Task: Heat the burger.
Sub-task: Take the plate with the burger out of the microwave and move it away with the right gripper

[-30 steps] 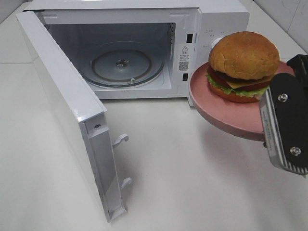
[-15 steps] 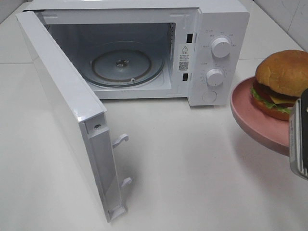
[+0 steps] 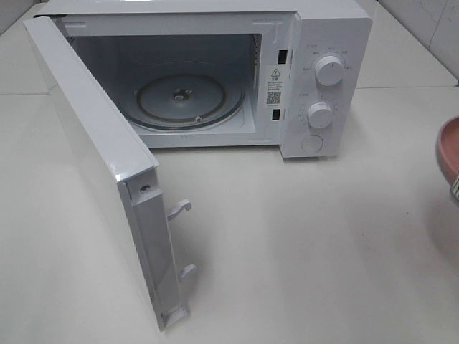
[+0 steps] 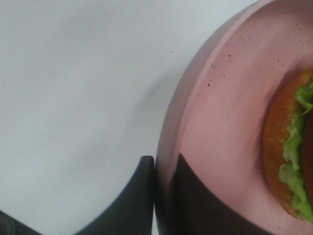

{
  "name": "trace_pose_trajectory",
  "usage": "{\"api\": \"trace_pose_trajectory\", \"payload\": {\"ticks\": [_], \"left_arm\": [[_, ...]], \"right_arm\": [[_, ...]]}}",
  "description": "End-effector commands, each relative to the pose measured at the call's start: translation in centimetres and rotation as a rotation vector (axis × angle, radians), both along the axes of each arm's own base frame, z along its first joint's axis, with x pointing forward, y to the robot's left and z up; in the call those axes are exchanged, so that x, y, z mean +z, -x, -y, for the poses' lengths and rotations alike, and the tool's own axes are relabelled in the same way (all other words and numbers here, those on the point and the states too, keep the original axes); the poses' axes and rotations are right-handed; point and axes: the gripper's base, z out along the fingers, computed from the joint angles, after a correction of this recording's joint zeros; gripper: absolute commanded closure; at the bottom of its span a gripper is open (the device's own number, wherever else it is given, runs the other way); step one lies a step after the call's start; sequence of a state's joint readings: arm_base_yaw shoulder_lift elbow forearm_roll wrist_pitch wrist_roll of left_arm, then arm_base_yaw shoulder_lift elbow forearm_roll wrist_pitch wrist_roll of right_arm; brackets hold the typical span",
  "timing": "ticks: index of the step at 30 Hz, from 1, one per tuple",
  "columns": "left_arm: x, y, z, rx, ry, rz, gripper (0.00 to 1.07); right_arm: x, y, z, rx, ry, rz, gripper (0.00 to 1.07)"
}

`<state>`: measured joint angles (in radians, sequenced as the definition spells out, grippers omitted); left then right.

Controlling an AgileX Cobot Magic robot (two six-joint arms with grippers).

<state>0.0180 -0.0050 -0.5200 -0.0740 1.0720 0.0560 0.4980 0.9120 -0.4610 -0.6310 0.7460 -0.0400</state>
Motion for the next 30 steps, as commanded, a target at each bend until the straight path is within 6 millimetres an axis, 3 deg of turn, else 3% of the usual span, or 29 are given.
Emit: {"api": "trace_pose_trajectory", "payload": {"ticks": [1, 15, 30], "left_arm": [[-0.1, 0.0, 0.0, 0.003, 0.0, 0.002, 0.07], [-0.1, 0.0, 0.0, 0.003, 0.0, 0.002, 0.07], [-0.1, 0.0, 0.0, 0.003, 0.0, 0.002, 0.07]], "right_arm": [[0.7, -0.8, 1.0, -0.053, 0.041, 0.097, 1.07], [-1.9, -4.0, 3.0, -0.413, 0.066, 0.119, 1.07], [-6.2, -6.5, 4.2, -0.56, -0.029, 0.031, 1.07]]}}
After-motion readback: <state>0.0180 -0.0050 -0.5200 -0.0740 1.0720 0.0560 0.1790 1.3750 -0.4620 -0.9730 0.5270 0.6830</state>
